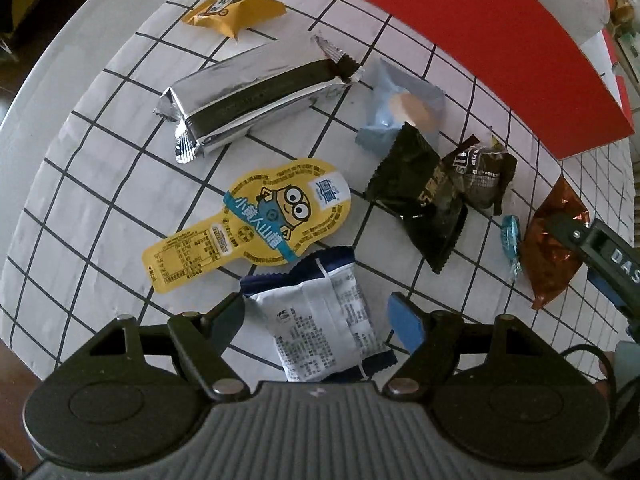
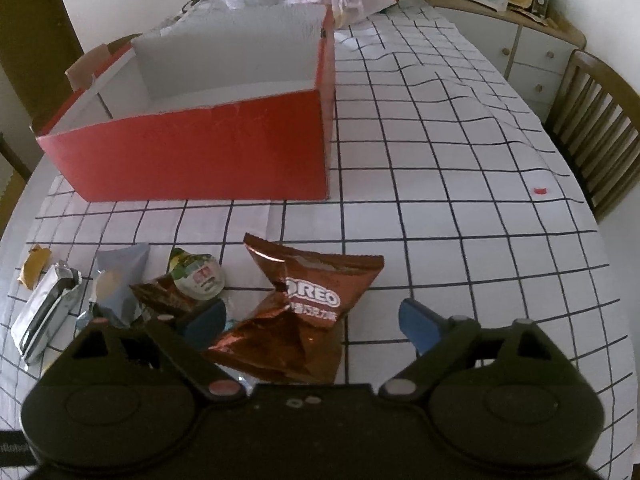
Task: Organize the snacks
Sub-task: 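Grasp the white-and-blue pastry with the left gripper while the right grasps the brown Oreo bag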
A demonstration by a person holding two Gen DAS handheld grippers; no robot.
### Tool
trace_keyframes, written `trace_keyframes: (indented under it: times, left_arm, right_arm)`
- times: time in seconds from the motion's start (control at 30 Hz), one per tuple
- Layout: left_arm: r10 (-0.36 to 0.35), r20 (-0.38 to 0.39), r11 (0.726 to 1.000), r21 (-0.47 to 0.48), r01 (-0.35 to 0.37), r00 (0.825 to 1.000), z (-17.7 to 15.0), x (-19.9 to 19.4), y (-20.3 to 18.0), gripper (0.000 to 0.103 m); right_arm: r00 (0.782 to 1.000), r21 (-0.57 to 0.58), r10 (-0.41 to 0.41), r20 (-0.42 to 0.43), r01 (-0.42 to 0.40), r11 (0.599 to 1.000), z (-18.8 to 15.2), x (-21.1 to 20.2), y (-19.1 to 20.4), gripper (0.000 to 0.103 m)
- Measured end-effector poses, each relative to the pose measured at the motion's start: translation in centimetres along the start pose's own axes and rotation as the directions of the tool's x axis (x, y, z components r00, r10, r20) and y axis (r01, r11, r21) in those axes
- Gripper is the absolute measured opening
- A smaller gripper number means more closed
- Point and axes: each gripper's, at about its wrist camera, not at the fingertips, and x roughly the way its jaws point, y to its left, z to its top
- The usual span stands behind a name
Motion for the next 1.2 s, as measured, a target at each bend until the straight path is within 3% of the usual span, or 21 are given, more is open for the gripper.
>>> trace_keyframes:
  times: [0.33,0.47,0.6,1.2]
  left_arm:
    - [0.039,0.010,0.999,0.015,-0.039,0.999,-0.1,-0.6,0.0,0.057]
    - [0.028,0.011,1.000,0.006,-0.028,1.000,-0.2,-0.8,0.5,0.049]
    - [0.002,0.007,1.000,-0.012,-0.002,1.000,-0.2,-1.0,1.2,0.047]
    - [-0.087,-0.013,0.994,-0.069,0.086,0.996,-0.7,-1.7,4.5,0.046]
  right_arm:
    - [0.999,0.028,0.015,-0.028,-0.014,1.000,0.0,1.1,0.2,0.060]
    - [1.000,0.022,0.018,-0.020,-0.017,1.000,-0.2,0.9,0.4,0.050]
    - [1.000,0.029,0.020,-0.009,-0.020,0.999,-0.4,0.6,0.1,0.043]
    - [0.997,0.059,0.077,0.030,-0.078,0.995,-1.9,-2.7,-1.2,0.038]
